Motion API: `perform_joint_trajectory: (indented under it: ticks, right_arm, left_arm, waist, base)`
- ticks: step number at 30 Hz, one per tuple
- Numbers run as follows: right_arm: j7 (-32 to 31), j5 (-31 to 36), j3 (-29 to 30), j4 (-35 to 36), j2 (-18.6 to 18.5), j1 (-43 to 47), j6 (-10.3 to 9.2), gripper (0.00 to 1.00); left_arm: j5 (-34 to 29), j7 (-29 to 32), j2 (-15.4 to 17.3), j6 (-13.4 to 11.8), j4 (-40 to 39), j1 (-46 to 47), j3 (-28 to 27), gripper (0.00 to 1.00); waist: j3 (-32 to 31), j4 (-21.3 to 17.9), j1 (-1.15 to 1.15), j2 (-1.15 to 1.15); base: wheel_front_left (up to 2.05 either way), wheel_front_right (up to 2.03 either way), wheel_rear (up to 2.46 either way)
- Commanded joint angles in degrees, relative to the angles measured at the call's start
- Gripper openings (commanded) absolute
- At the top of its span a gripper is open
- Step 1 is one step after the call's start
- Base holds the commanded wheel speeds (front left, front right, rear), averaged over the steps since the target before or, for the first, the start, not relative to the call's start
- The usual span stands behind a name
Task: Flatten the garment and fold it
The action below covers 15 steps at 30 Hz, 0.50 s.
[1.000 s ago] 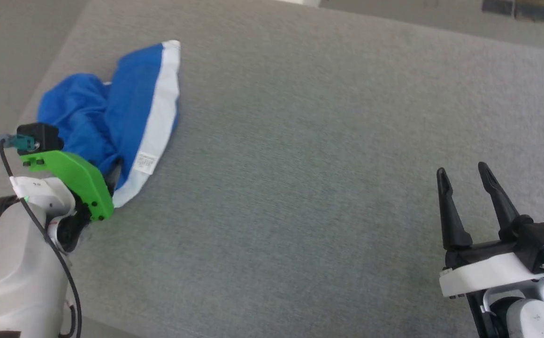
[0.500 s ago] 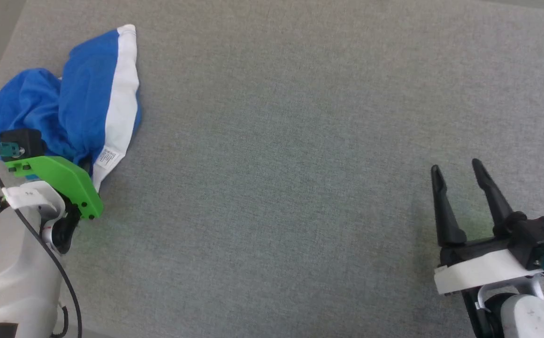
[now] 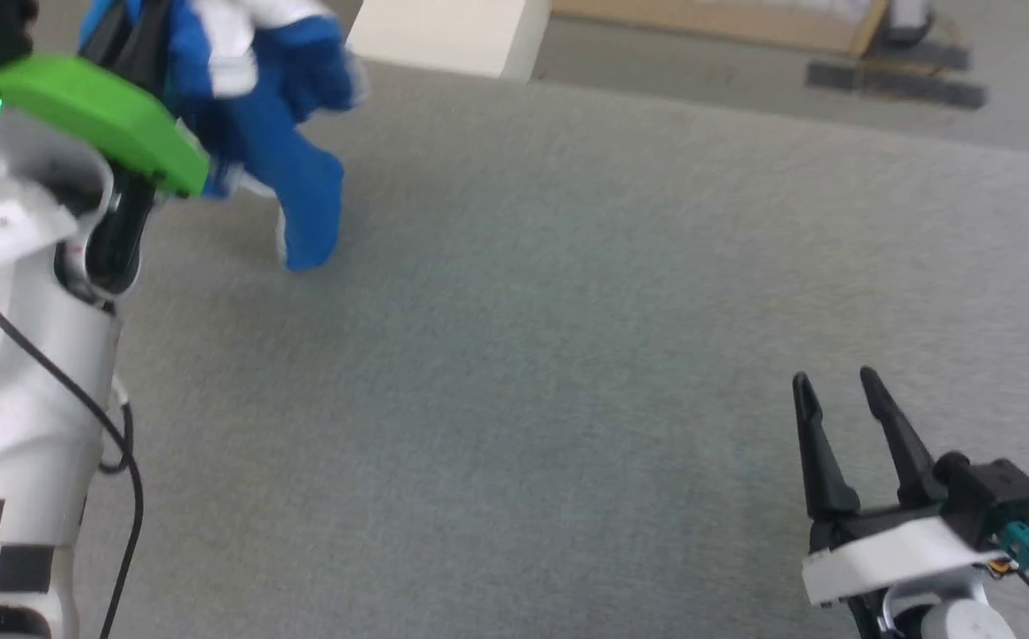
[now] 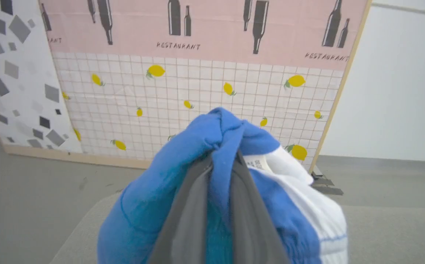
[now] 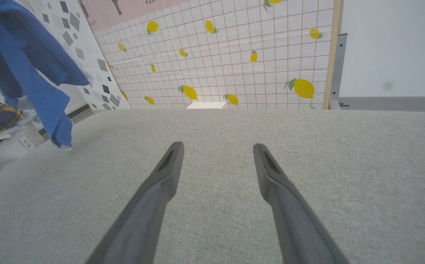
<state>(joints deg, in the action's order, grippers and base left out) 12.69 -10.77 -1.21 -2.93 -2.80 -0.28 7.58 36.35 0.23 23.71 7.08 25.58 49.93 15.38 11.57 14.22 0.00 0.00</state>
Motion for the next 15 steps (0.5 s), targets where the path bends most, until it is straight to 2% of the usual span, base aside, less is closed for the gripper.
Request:
perform_joint_trajectory:
  ticks: [1, 9, 15]
  right_arm:
    - [0.7, -0.6, 0.3, -0.5, -0.1, 0.8, -0.09, 1.0]
    - [1.9, -2.2, 1.8, -1.9, -0.1, 2.3, -0.09, 1.0]
    - [2.2, -2.9, 1.9, -2.1, -0.1, 2.9, -0.09, 1.0]
  left_arm:
    - [1.2, 0.8, -0.2, 0.4, -1.7, 1.3, 0.9, 0.0]
    - [5.7, 4.9, -3.9, 0.4, -10.0, 0.2, 5.8, 0.0]
    - [8.3, 7.1, -6.1, 0.3, -11.9, -7.0, 8.8, 0.0]
  waist:
    - [-5.7, -6.3, 0.0, 0.0]
    - [-7.2, -16.4, 0.0, 0.0]
    - [-5.7, -21.0, 0.0, 0.0]
  base:
    - [0.0, 0.0, 0.0]
    - [0.0, 0.0, 0.0]
    - [0.0, 0.0, 0.0]
